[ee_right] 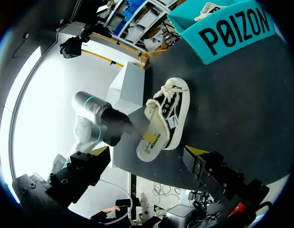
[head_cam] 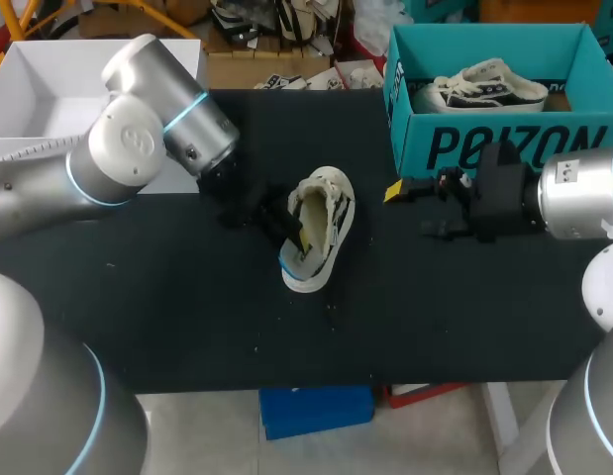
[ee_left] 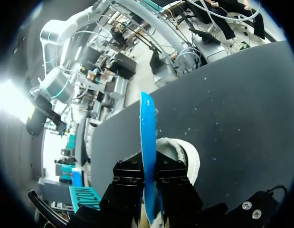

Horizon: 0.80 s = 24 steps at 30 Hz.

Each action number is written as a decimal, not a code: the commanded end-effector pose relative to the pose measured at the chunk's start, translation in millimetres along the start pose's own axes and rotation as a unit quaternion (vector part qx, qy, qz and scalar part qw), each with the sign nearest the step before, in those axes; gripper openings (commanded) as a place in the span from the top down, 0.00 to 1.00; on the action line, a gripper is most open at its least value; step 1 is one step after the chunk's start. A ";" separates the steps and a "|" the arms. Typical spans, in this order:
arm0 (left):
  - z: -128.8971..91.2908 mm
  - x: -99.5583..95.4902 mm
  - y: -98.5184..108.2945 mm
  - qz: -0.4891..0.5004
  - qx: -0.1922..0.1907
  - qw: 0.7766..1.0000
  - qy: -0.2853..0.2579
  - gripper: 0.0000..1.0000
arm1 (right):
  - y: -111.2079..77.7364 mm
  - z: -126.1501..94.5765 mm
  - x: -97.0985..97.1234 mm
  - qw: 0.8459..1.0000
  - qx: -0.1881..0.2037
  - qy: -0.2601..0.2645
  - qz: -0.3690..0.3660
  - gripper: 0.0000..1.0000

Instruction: Take the shoe out of the shoebox, open the shoe tongue, remove and reinsert the insole, then place the shoe into the shoebox

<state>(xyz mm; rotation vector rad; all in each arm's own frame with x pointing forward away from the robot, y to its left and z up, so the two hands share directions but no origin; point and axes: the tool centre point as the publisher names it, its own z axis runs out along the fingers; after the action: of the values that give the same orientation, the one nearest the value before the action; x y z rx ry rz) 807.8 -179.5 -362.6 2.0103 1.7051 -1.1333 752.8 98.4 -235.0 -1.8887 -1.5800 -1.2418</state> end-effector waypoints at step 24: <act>3.4 3.1 13.4 -0.023 -0.031 0.999 -0.023 1.00 | -0.1 -0.5 0.4 1.000 0.001 -0.001 0.000 0.00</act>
<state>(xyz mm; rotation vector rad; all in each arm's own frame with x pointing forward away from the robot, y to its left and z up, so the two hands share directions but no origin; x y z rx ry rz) 821.9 -184.7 -370.2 1.9136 1.7522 -1.1223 752.8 98.3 -234.9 -1.8887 -1.5802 -1.2417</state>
